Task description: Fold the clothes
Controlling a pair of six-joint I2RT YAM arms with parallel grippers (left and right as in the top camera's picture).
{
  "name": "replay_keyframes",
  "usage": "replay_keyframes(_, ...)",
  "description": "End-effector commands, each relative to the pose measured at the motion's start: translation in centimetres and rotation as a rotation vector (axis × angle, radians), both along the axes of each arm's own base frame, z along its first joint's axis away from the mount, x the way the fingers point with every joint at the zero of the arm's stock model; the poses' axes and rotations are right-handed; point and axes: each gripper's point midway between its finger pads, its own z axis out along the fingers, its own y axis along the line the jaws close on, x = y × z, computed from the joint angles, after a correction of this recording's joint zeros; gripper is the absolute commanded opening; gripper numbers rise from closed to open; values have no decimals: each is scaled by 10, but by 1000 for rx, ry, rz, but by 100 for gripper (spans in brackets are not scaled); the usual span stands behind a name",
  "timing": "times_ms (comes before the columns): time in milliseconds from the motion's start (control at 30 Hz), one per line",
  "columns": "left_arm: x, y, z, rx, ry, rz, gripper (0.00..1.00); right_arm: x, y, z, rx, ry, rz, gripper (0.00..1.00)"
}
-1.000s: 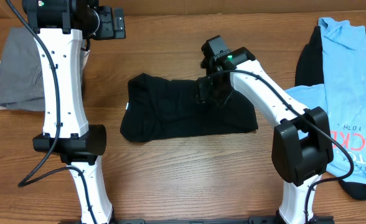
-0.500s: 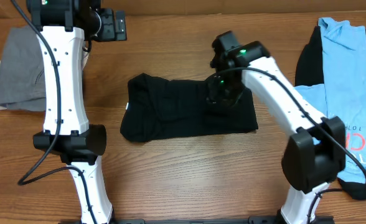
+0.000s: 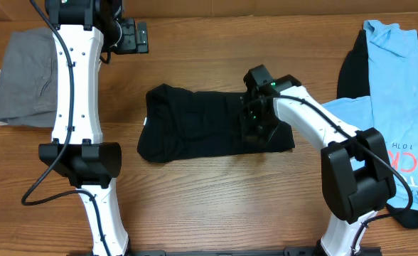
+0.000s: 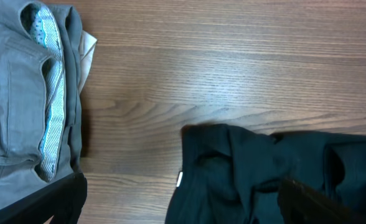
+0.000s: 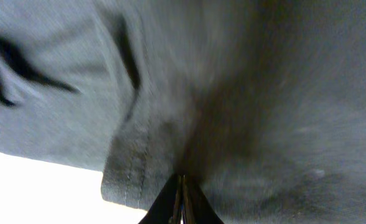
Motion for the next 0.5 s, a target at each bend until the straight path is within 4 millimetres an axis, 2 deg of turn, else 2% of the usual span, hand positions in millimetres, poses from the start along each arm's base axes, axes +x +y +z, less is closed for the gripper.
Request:
replay_keyframes(0,1,5,6,16,-21,0,100,-3,12,6,46,-8,13,4)
replay_keyframes(133,2,5,6,16,-26,0,100,8,25,21,108,-39,20,4)
replay_keyframes(300,-5,7,3,17,4,2,100,23,45,61,218,-110,86,4)
replay_keyframes(400,-13,12,-3,15,47,14,100,29,44,83,217,-157,105,4)
replay_keyframes(467,-20,18,-11,12,91,22,100,34,36,91,189,-186,93,14)
